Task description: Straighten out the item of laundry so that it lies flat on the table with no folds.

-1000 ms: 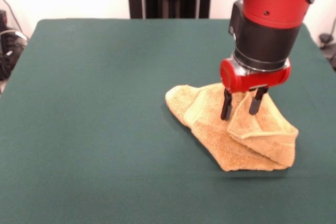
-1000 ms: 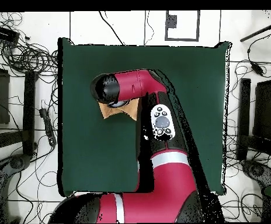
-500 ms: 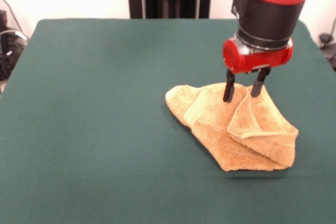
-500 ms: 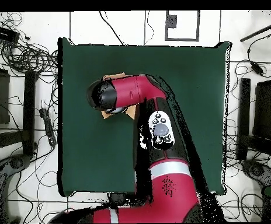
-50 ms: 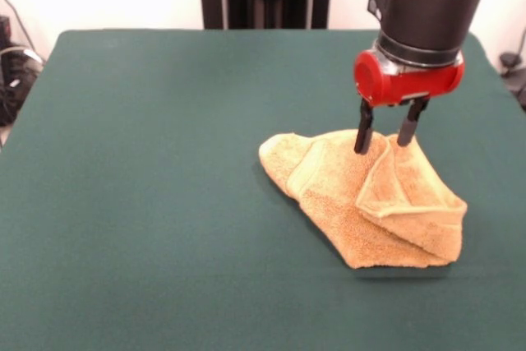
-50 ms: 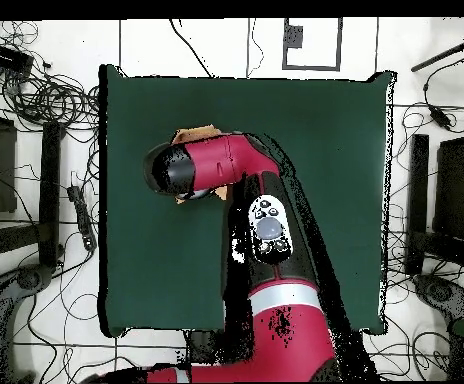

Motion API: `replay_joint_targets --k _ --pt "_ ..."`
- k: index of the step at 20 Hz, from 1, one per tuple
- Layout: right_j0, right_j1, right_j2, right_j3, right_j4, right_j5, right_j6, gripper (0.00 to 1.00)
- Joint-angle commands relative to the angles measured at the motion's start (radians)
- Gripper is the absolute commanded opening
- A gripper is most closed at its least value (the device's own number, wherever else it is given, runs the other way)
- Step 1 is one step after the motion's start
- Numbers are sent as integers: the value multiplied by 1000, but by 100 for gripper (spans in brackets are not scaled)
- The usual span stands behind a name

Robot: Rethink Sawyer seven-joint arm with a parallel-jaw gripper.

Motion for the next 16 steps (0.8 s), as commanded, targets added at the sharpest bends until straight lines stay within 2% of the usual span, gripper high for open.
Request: replay_joint_targets --k 1,8,16 --pt "45 68 2 154 30 -120 249 100" --pt "62 93 -20 149 35 -148 242 100" --pt "70 58 -38 189 57 -125 224 100"
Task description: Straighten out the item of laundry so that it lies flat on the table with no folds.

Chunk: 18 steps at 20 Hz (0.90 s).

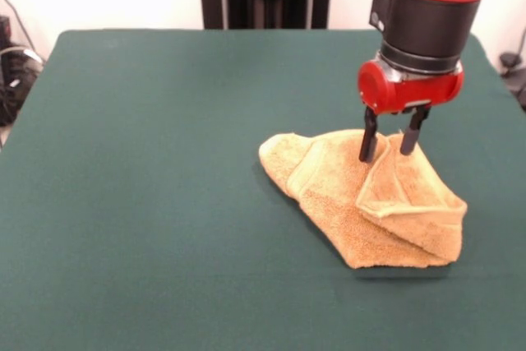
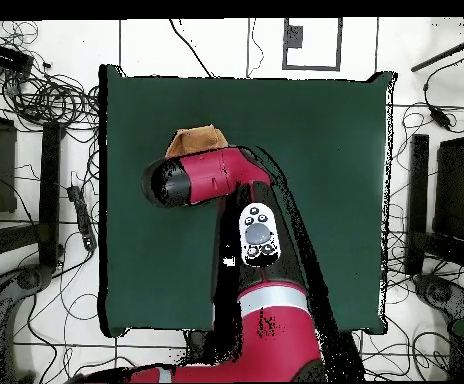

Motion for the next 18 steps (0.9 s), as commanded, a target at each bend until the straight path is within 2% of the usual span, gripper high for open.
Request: replay_joint_targets --k 1,9,18 --pt "37 46 3 148 48 -10 220 100" --pt "37 34 -1 173 50 -7 214 100" --pt "34 57 -13 155 33 -25 194 100"
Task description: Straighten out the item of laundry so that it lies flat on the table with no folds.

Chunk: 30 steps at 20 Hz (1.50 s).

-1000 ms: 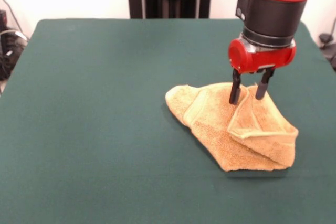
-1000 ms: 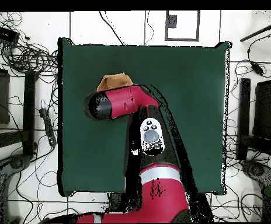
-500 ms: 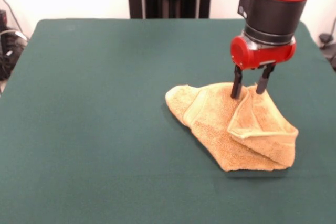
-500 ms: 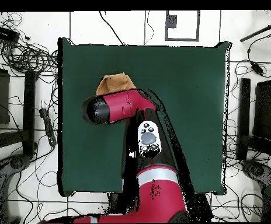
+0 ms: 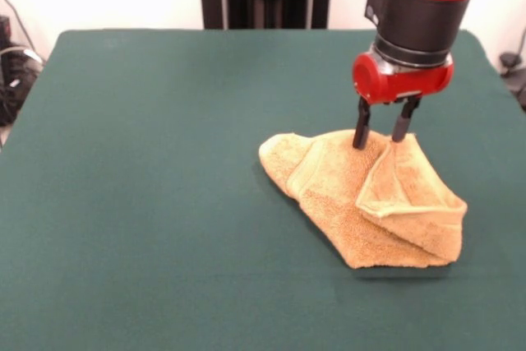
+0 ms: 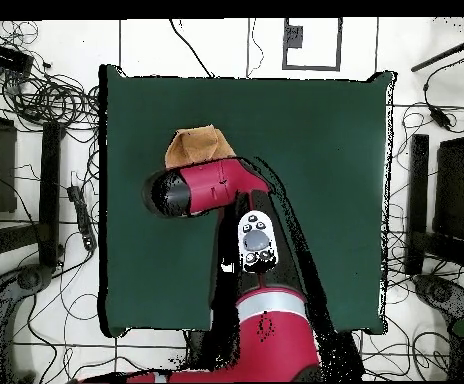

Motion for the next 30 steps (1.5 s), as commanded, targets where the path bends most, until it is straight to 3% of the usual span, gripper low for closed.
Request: replay_joint_targets --k 1,15,23,26,30 --pt "30 72 3 95 25 -31 197 100" --pt "47 140 -5 52 35 -62 211 100" --pt "60 121 -17 53 42 -51 216 100" --pt "59 116 -28 75 71 -64 270 100" --pt "46 73 -16 62 48 -14 188 100"
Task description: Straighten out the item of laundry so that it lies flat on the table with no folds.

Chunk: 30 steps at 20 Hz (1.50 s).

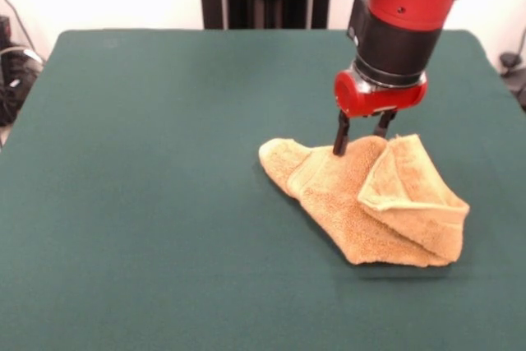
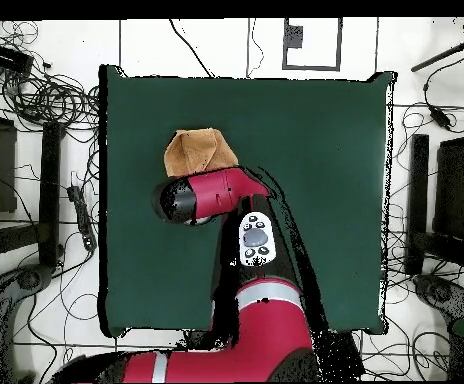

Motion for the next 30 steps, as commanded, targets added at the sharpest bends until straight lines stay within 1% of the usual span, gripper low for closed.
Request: replay_joint_targets --k 1,5,14,19,30 --pt "35 -15 22 66 46 4 185 100" --pt "36 -75 25 86 63 34 187 100" --pt "17 -96 45 85 78 15 176 100" --pt "19 -48 45 67 78 -64 194 100" --pt "21 36 36 32 71 -157 203 100"
